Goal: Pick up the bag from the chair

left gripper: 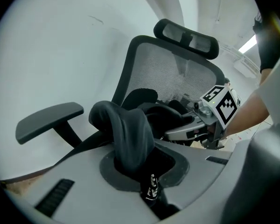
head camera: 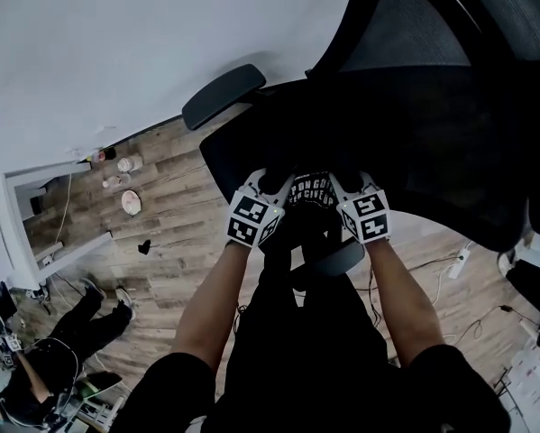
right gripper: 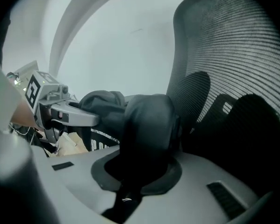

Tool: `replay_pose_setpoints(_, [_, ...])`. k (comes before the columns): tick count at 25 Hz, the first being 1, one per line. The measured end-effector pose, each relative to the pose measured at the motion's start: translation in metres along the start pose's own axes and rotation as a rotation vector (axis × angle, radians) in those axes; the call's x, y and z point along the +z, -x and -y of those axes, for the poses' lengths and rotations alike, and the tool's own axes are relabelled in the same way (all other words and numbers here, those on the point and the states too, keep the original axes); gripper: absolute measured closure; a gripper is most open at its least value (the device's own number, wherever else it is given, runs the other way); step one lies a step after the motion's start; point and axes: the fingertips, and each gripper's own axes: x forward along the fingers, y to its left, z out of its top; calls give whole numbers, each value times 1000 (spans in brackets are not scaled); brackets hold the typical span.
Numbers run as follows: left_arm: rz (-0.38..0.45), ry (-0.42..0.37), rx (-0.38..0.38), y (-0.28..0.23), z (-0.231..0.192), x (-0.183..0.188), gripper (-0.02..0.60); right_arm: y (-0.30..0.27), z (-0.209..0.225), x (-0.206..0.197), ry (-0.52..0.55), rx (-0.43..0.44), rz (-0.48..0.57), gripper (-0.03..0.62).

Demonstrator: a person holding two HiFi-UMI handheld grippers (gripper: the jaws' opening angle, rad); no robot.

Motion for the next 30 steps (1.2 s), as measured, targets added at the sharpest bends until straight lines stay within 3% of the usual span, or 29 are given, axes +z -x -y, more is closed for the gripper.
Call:
replay_pose_setpoints(7, [103, -55, 37, 47, 19, 40, 537, 42, -20, 46, 11, -32, 118, 542])
replay_pose_setpoints(18, [375, -303, 85, 144, 62, 191, 537, 153, -43, 185, 103, -82, 416, 542])
replay_pose_setpoints(24, [507, -384, 103, 193, 87, 252, 537, 213, -60, 245, 144, -130, 573, 542])
replay_pose_setpoints(30, [587, -428, 145, 220, 108, 298, 537, 264, -68, 281, 186, -170, 681, 542])
